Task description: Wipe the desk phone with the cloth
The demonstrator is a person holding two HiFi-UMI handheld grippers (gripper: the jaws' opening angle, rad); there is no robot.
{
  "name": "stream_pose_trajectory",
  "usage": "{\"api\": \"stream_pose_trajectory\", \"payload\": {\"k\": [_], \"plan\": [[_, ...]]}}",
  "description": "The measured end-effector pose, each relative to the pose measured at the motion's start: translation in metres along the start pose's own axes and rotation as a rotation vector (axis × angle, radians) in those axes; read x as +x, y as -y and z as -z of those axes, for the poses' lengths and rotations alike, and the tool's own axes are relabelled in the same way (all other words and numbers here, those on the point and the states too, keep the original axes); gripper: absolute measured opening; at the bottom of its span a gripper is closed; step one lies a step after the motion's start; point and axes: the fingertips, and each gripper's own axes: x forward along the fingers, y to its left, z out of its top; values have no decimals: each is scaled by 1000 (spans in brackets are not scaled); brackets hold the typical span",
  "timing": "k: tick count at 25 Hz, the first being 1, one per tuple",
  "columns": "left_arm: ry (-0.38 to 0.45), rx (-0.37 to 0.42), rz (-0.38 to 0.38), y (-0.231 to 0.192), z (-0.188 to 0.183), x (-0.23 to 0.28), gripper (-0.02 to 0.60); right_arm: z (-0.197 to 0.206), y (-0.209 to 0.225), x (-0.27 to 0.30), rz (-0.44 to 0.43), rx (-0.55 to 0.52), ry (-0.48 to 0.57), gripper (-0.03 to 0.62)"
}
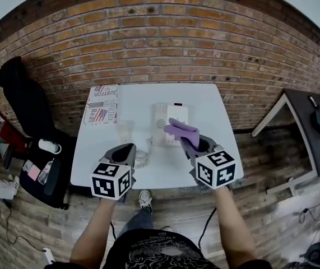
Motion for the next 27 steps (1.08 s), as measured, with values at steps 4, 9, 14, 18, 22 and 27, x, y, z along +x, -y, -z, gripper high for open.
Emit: {"api": "stream_pose_trajectory", "payload": {"k": [4, 9, 14, 18, 22, 27], "plan": [[7, 10, 3, 8, 0, -8, 6, 2, 6, -19, 47, 29, 18, 44], [13, 26, 3, 13, 0, -15, 6, 4, 3, -29, 59, 38, 34, 44], [11, 26, 4, 16, 4, -19, 6, 9, 1, -35, 67, 56, 39, 44], [7, 25, 12, 21, 7, -20, 6, 11, -1, -40, 70, 57, 37, 44], [8, 26, 17, 25, 8, -21, 6, 14, -2, -43, 70, 67, 39, 44], [5, 24, 18, 25, 9, -23, 6, 11, -5, -43, 66, 69, 42, 44]]}}
